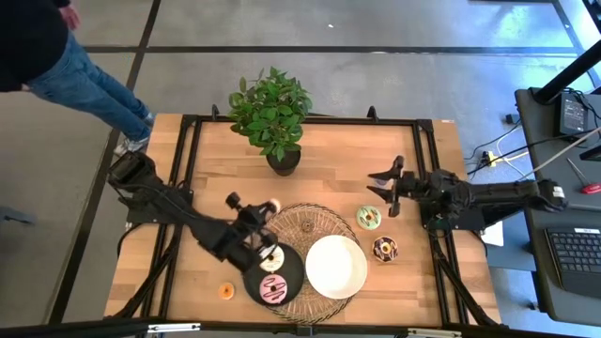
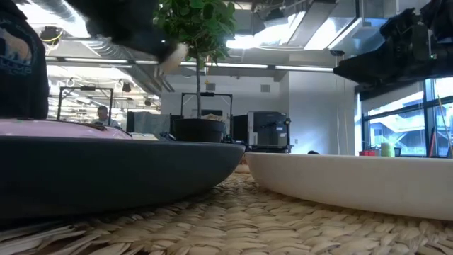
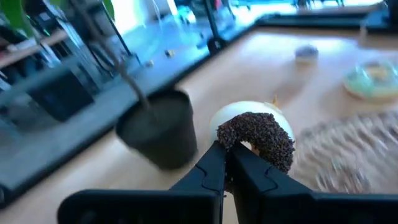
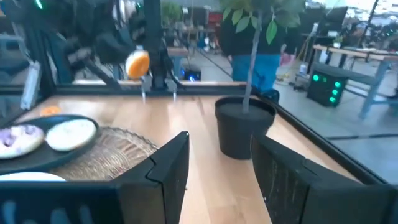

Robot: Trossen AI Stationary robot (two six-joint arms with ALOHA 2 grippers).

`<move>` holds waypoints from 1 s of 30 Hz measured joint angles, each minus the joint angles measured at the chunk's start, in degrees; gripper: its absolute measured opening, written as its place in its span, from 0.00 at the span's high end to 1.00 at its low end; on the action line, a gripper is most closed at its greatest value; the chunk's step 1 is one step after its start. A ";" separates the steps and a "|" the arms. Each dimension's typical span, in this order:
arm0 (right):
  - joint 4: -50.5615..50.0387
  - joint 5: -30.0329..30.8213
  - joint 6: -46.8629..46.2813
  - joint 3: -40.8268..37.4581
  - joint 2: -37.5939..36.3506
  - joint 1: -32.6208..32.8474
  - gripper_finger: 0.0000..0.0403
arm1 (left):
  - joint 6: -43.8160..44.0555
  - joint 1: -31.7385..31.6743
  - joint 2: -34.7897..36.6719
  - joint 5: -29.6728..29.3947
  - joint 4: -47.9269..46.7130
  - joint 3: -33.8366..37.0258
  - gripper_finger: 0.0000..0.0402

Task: Pick & Place donuts
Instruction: Put the small black donut on the white plate

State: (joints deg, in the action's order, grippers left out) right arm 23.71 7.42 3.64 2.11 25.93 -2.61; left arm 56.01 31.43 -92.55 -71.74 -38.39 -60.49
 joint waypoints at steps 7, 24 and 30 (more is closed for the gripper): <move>1.41 6.09 4.35 7.43 13.28 5.42 0.57 | -20.98 -5.98 -0.40 -1.81 19.79 0.00 0.97; 18.05 13.99 5.49 25.90 52.06 12.01 0.57 | -56.98 -12.12 -4.71 5.23 53.71 0.00 0.98; 18.04 13.97 4.01 32.19 59.48 13.13 0.57 | -58.75 -12.10 -5.05 4.45 54.49 0.00 0.98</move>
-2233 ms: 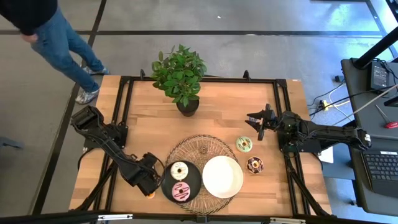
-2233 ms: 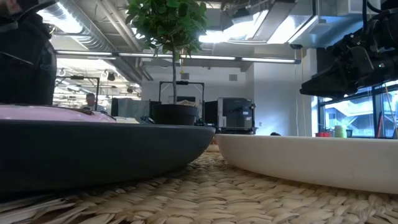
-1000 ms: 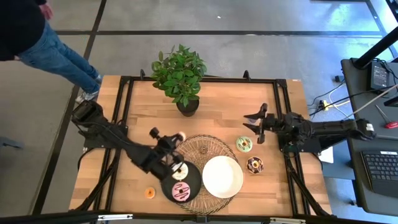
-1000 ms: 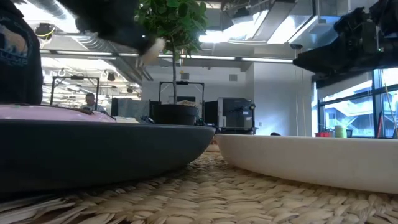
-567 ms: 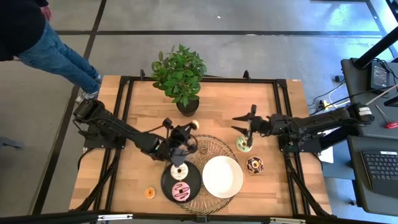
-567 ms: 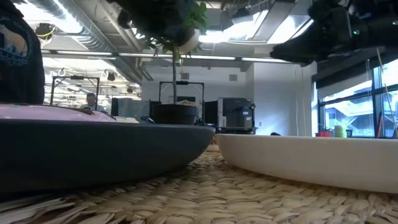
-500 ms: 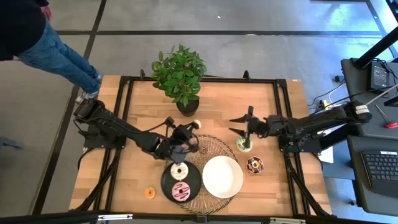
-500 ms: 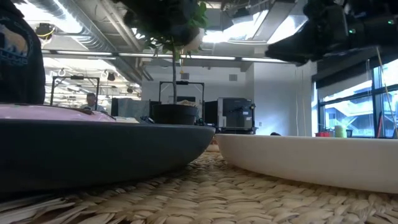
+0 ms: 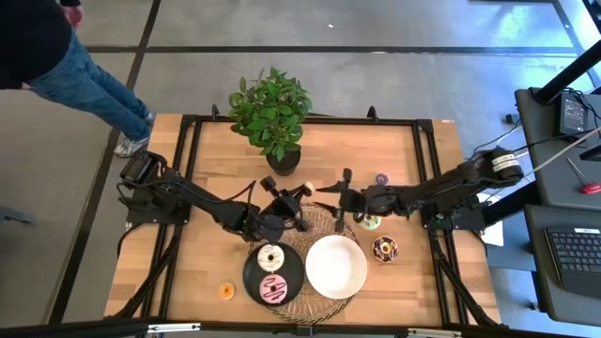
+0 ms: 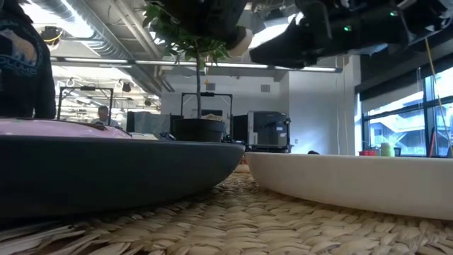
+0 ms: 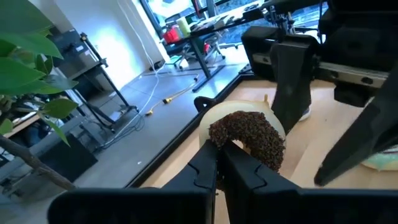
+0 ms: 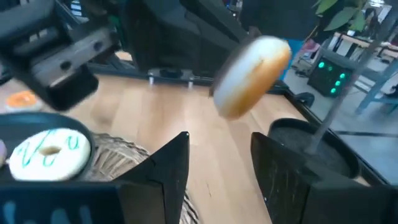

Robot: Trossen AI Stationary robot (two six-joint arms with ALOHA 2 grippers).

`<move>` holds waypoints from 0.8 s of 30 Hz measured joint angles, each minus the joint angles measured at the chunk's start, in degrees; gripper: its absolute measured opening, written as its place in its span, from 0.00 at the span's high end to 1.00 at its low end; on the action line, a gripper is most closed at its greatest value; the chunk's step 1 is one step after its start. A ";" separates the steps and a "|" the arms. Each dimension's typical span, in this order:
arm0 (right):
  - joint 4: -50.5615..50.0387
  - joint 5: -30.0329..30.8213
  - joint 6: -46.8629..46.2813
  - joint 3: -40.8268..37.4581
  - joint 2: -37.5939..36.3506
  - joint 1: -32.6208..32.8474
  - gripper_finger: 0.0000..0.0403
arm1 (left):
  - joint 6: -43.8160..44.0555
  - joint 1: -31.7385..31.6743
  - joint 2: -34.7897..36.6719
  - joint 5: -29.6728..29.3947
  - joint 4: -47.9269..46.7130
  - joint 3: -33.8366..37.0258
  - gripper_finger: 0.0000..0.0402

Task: Pick & Place donuts
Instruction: Put the small black donut on the white plate

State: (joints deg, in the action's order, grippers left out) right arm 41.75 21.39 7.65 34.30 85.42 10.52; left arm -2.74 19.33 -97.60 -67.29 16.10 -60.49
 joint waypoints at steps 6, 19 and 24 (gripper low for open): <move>-0.17 0.18 -2.64 3.04 2.41 -0.04 0.57 | -0.63 0.24 0.00 -0.15 0.02 0.00 0.98; 0.13 1.51 -4.46 3.37 2.09 -0.04 0.67 | -1.07 0.50 0.00 -0.26 0.00 0.00 0.98; 0.09 1.02 -4.22 3.37 2.09 -0.04 0.85 | -1.07 0.50 0.00 -0.22 -0.04 0.00 0.97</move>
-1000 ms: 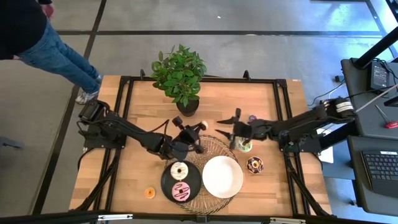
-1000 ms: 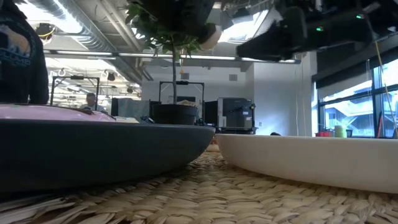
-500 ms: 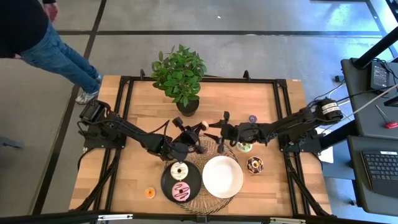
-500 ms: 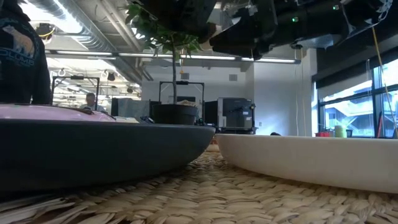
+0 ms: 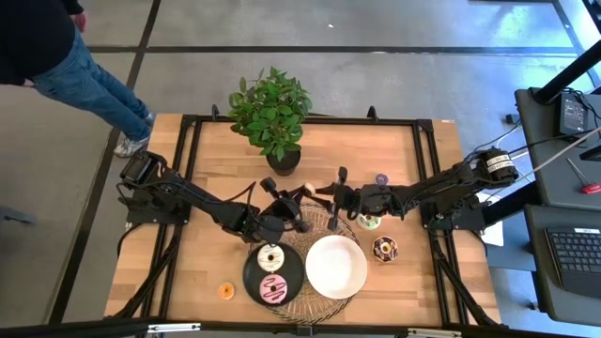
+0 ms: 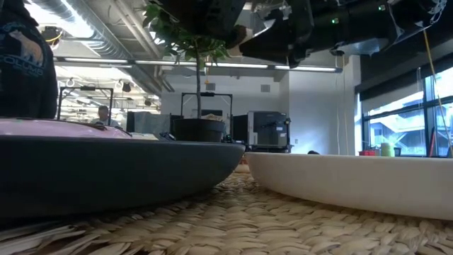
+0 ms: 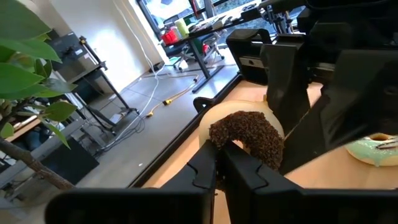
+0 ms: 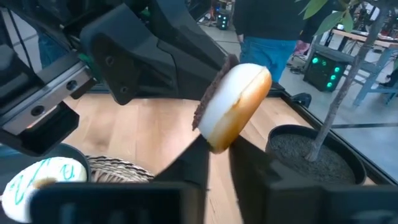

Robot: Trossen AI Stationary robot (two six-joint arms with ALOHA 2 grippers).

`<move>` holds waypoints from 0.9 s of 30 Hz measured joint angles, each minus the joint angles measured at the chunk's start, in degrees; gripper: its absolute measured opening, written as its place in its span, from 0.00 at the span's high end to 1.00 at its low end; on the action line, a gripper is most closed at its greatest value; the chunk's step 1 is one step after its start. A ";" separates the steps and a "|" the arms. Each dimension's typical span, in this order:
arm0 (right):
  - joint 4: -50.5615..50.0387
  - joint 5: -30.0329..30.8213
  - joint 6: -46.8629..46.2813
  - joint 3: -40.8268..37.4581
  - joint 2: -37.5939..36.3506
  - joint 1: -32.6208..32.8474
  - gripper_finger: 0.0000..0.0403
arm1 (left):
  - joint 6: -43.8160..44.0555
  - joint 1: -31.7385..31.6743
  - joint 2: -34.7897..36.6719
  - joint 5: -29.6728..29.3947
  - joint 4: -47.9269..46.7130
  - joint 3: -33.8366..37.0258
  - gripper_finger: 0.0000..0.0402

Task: Pick & Place donuts
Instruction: Put the small black donut on the white plate

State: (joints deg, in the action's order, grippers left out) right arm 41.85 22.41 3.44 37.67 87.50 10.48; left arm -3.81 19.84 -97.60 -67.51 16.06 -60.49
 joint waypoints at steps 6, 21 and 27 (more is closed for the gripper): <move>-0.16 -1.24 1.07 0.00 0.00 -0.02 0.97 | -0.40 0.00 0.00 0.11 -0.13 0.00 0.93; -15.63 -1.57 -2.89 -0.09 -8.93 -0.22 0.98 | -3.78 2.64 0.17 -4.00 -0.32 -0.02 0.73; -33.38 -14.86 -12.26 -0.09 -18.12 -0.26 0.98 | -5.49 2.67 0.21 -3.68 -0.17 -0.02 0.67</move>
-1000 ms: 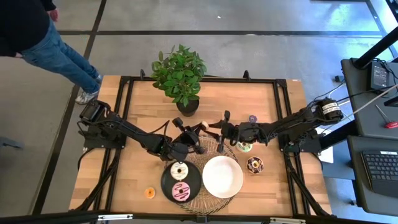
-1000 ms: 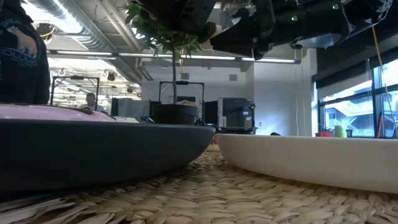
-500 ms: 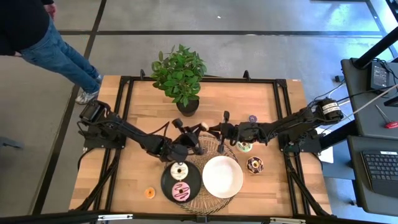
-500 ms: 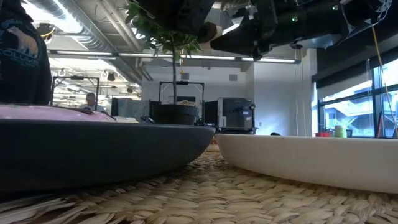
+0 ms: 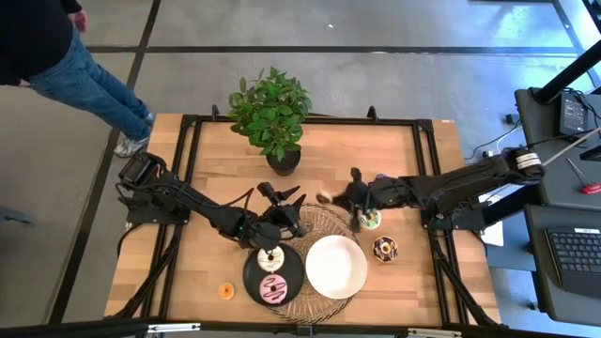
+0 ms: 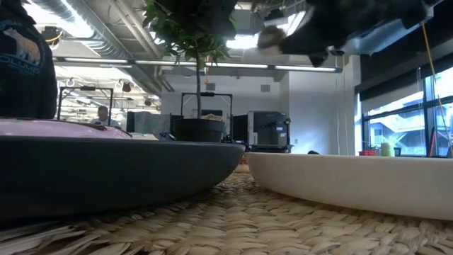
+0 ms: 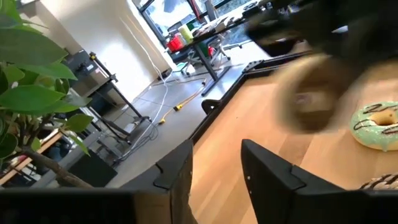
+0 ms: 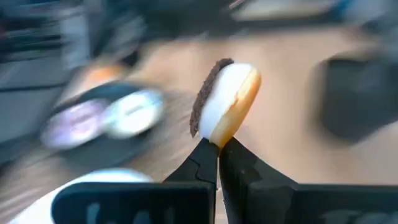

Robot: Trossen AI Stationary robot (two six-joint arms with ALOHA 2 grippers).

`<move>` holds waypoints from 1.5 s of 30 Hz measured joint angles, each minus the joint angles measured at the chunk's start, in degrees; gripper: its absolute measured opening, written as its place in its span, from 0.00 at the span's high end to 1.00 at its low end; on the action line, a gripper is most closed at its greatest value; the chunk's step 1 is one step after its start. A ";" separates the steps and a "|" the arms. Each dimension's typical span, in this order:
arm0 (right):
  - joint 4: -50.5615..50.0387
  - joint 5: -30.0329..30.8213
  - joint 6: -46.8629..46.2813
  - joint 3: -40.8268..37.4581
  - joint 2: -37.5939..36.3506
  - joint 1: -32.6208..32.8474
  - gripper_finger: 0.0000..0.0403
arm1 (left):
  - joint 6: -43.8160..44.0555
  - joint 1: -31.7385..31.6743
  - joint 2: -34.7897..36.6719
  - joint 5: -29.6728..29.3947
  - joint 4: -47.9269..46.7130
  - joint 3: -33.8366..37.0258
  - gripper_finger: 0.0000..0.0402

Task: Pick & Place donuts
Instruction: Put the small black donut on the white plate

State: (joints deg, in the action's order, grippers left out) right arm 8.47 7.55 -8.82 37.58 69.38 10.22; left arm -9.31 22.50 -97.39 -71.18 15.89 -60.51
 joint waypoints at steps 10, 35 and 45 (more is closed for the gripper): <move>-4.32 -18.84 -21.32 -5.60 2.19 5.69 0.98 | 4.01 -0.20 0.21 9.30 -0.88 0.00 0.67; 16.22 -20.31 -41.48 -7.08 22.89 9.75 0.97 | 5.58 -0.52 0.17 12.92 -1.08 0.00 0.68; 16.05 -21.52 -41.92 -7.08 24.11 9.75 0.97 | 5.58 -0.50 0.16 12.88 -1.10 0.00 0.68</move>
State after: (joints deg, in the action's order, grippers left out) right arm 24.51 -13.97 -50.74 30.50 93.50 19.97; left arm -3.73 22.00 -97.23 -58.31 14.79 -60.51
